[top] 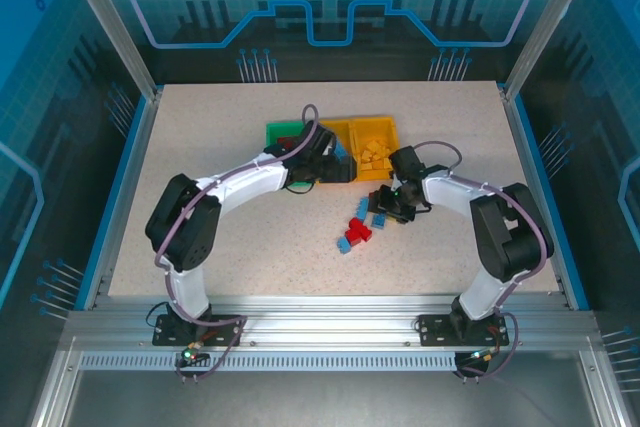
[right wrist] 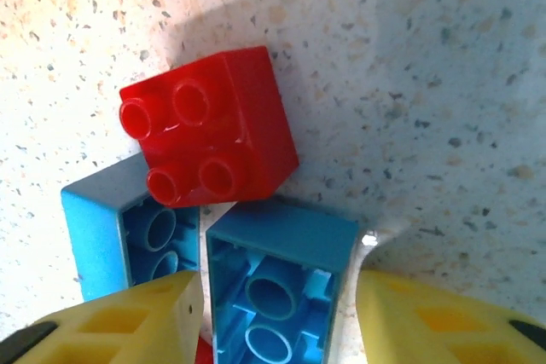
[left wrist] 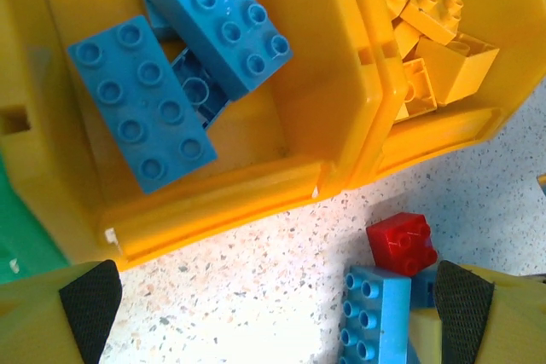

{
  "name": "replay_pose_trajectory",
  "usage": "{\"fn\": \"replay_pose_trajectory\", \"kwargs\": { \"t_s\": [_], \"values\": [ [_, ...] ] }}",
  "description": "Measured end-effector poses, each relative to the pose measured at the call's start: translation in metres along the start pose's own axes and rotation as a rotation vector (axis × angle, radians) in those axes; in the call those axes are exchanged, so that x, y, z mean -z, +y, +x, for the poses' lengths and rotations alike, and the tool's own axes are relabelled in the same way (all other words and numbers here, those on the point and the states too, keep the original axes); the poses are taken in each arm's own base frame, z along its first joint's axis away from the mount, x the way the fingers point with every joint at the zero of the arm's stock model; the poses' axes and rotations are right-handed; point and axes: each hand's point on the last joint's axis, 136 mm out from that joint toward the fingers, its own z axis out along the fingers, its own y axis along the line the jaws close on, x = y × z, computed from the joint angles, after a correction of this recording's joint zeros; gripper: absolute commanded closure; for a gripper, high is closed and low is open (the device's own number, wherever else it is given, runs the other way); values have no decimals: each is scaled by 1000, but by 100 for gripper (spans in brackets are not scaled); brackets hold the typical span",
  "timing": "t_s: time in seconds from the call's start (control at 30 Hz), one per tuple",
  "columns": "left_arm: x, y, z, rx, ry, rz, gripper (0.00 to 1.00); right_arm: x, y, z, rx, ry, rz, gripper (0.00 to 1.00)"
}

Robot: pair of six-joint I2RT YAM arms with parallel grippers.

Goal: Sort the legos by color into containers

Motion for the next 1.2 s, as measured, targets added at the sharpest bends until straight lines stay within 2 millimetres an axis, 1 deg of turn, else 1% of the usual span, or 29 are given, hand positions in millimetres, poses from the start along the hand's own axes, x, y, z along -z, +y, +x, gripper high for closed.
{"fn": "replay_pose_trajectory", "kwargs": {
  "t_s": [0.17,0.3,0.4,0.47,0.53,0.63,0.73,0.83,1.03,1.1,1.2],
  "values": [
    [9,6,5,20,-7,-9,1,2,-2,-1,12,-3,17,72],
    [13,15,11,27,-8,-29,1,11,-6,1,27,-11,44,73],
    [14,28,20,54,1,-55,1,28,-1,1,52,-36,34,73],
    [13,38,26,73,9,-75,1,43,10,-6,75,-72,3,72],
    [13,45,32,92,18,-90,1,56,26,-16,97,-106,-43,72],
    [11,52,39,111,27,-107,1,74,58,-36,129,-151,-136,73],
    [11,58,48,128,36,-116,1,83,90,-58,158,-177,-224,73],
    [14,64,58,146,44,-122,1,79,115,-79,173,-181,-283,73],
    [17,70,71,151,53,-121,1,61,146,-115,179,-168,-335,71],
    [17,68,74,144,57,-118,1,56,155,-127,182,-170,-345,70],
    [16,57,83,99,72,-99,1,48,164,-143,185,-173,-347,64]
  ]
}}
